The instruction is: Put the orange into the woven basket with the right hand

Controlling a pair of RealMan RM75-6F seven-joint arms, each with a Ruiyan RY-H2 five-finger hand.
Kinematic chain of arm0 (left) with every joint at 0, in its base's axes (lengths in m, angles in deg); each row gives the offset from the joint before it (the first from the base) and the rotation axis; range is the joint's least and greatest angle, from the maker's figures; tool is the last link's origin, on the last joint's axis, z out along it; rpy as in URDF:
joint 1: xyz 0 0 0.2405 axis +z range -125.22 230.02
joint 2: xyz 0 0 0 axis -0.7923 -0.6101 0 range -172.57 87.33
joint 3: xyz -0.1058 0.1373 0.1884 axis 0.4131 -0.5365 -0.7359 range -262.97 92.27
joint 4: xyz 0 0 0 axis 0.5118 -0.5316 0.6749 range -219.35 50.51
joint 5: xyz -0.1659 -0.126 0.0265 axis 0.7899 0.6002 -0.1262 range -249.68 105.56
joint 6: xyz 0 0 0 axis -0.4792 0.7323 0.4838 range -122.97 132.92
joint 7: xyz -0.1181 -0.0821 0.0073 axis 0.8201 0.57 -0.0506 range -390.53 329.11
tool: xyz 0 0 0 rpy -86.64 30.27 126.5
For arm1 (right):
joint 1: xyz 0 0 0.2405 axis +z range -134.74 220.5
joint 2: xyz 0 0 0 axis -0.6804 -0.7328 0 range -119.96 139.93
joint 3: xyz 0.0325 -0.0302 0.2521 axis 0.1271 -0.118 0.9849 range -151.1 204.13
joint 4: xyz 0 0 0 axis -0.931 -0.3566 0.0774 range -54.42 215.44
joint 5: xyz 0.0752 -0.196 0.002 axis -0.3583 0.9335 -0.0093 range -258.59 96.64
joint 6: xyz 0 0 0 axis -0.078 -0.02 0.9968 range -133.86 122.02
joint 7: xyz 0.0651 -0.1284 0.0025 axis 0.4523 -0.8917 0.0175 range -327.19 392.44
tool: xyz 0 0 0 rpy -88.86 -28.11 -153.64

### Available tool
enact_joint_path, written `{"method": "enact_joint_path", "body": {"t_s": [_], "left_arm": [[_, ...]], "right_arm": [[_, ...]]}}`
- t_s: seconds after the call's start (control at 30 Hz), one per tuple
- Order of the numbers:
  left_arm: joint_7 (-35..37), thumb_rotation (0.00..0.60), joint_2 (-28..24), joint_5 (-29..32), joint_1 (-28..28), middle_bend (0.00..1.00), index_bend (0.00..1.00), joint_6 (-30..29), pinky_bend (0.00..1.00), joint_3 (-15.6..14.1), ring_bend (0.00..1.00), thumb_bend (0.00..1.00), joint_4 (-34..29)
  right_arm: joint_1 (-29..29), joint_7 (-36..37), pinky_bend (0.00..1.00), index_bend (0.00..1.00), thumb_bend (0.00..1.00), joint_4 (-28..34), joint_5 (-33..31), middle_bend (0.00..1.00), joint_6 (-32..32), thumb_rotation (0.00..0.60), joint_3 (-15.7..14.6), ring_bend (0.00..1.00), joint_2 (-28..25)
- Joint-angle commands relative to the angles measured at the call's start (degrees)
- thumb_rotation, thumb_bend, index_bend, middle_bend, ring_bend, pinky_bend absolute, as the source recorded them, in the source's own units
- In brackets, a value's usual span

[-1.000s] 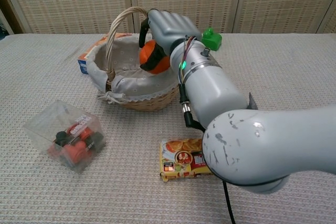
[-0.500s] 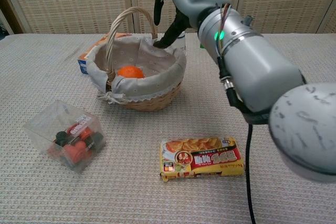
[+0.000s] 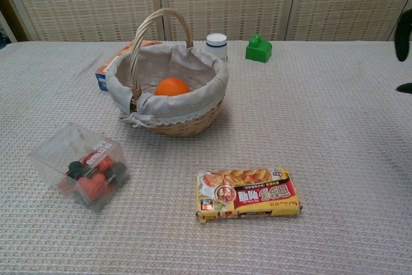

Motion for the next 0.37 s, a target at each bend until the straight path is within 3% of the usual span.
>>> {"method": "enact_joint_path", "body": {"t_s": [0.03,0.23,0.37], "left_arm": [[-0.30,0.600,0.52,-0.79,0.13,0.00,0.00,-0.82,0.11,0.05,0.00,0.38,0.55],[-0.66,0.600,1.41,-1.69,0.22,0.00,0.00,-1.88,0.11,0.19,0.00,0.38,1.54],[-0.79,0.600,1.71,-2.09,0.15,0.00,0.00,-2.12,0.11,0.21,0.00,0.38,1.72]], "right_arm": [[-7.15,7.48,0.00,0.60,0.04,-3.04,6.15,0.00,-4.64,0.600,-6.23,0.00,-4.36],[-12.16,14.55,0.00,0.61,0.04,-12.99,9.48,0.00,-7.75,0.600,-7.30,0.00,-2.63],[-13.23,16.92,0.00,0.62,0.04,-15.35,10.06,0.00,-7.40,0.600,-6.58,0.00,-2.39]]}}
